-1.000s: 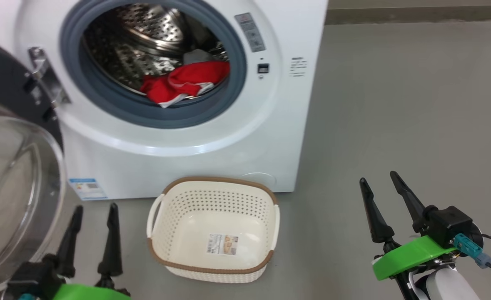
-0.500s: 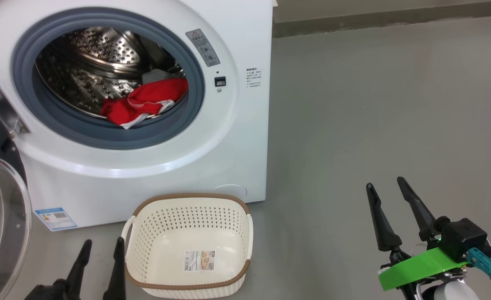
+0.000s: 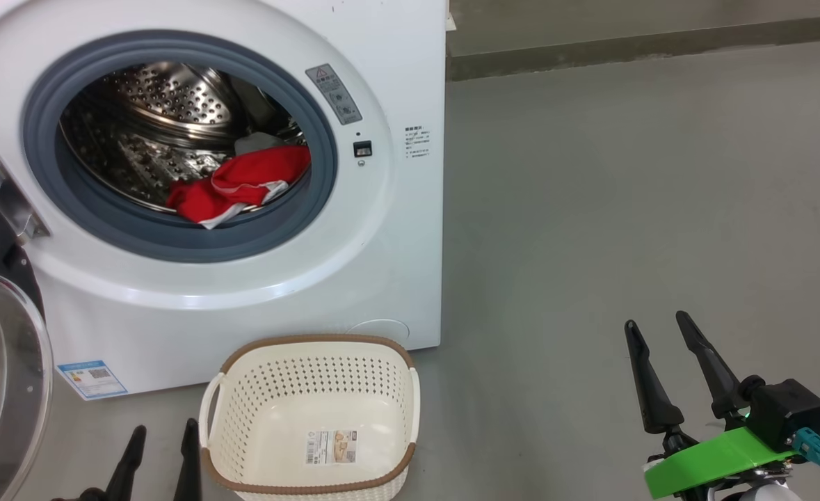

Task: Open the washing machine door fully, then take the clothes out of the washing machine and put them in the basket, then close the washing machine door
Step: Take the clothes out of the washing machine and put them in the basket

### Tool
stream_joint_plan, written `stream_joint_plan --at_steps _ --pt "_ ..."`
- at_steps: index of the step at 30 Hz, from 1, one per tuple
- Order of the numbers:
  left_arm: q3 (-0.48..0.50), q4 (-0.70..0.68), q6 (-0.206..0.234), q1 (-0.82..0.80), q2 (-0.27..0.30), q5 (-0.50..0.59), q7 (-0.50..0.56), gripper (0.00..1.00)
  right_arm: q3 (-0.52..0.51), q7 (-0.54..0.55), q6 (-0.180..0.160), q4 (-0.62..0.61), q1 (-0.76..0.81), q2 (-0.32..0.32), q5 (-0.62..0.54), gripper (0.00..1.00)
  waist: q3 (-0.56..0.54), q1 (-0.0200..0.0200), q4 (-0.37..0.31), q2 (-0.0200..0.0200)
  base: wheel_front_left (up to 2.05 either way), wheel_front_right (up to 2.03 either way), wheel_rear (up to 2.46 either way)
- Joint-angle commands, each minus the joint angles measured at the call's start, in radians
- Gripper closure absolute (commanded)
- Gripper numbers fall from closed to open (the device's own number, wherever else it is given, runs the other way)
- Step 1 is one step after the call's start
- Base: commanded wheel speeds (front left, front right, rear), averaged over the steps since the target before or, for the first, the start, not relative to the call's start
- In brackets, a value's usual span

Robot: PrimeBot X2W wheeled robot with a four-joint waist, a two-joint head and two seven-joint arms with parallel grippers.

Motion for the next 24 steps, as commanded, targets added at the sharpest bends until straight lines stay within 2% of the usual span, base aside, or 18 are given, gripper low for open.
stream_joint_plan --at_steps 1,18,24 --pt "0.047 -0.032 -0.012 -0.018 0.005 -0.01 -0.012 0.0 0.016 -0.006 0.003 -0.023 -0.011 -0.014 0.007 0.0 -0.001 0.0 0.002 -0.0001 0.0 0.0 0.0" --pt "0.069 0.0 -0.008 -0.018 -0.007 0.048 -0.012 0.0 0.022 -0.006 0.003 -0.01 -0.004 -0.023 0.013 0.0 -0.014 0.0 0.009 -0.0001 0.01 -0.01 0.0" --pt "0.083 0.003 0.0 -0.029 -0.013 0.057 -0.012 0.0 0.026 -0.006 0.003 -0.005 -0.007 -0.023 0.017 0.0 -0.013 0.0 0.006 -0.0001 0.69 -0.69 0.0"
